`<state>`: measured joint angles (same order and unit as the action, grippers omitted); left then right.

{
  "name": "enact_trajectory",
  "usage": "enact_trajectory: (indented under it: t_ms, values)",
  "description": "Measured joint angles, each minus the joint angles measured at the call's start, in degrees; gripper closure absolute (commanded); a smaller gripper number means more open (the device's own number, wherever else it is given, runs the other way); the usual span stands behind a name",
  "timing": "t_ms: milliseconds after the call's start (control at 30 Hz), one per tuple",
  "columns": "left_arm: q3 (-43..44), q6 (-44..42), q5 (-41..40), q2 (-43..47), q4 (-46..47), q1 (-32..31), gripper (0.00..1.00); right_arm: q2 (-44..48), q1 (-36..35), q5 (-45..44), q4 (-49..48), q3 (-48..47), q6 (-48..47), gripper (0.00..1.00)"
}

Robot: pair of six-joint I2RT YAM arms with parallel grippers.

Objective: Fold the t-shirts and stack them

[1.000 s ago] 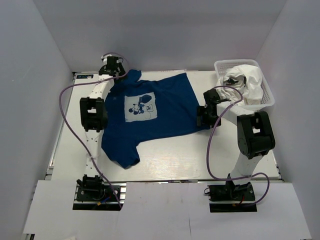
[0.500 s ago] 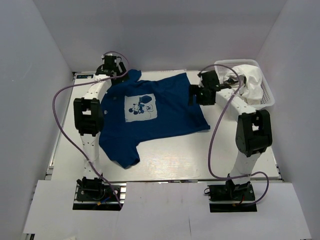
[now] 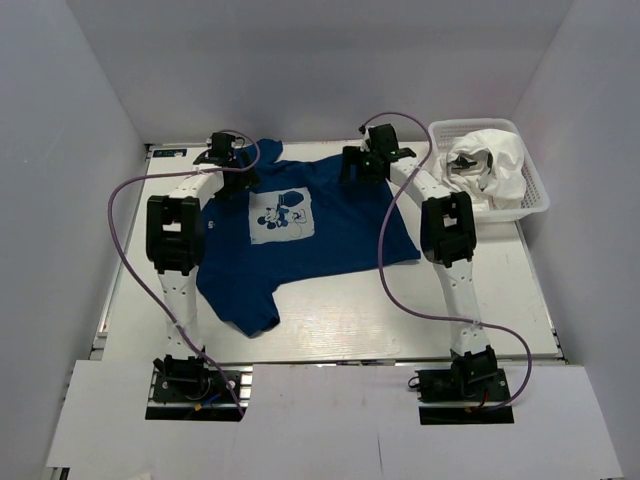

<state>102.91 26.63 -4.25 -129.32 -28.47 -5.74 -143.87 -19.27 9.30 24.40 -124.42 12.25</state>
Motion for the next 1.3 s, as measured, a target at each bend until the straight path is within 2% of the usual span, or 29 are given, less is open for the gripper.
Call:
enact_trajectory:
  t_ms: [267, 567, 867, 1033, 1133, 1300]
  values:
    - [0.76, -0.31, 0.07, -0.15, -0.85, 0.33, 0.0, 2.36, 0.9, -1.01, -3.63, 4.83, 4.15, 0.1]
    - [6.38, -1.51, 2.29, -2.75, -1.11, 0.02, 0.0, 6.93, 4.35, -10.34, -0.46, 10.91, 7.72, 0.1]
    - [16.85, -4.22, 6.34, -8.74, -2.71, 0.0, 0.0, 7.26, 6.8, -9.11, 2.45, 9.92, 2.67, 0.1]
    - [20.37, -6.08, 7.13, -7.32, -4.13, 0.0, 0.0, 10.49, 4.98, -7.45, 3.85, 8.94, -1.05, 0.1]
    - [13.66, -6.12, 8.26, -0.37, -4.31, -0.07, 0.0, 18.8, 3.45, -7.13, 2.91, 14.64, -1.05, 0.1]
    - [-12.22, -2.82, 12.15, 21.73, -3.15, -0.92, 0.0, 41.05, 1.22, -6.8, -2.01, 38.32, 1.57, 0.1]
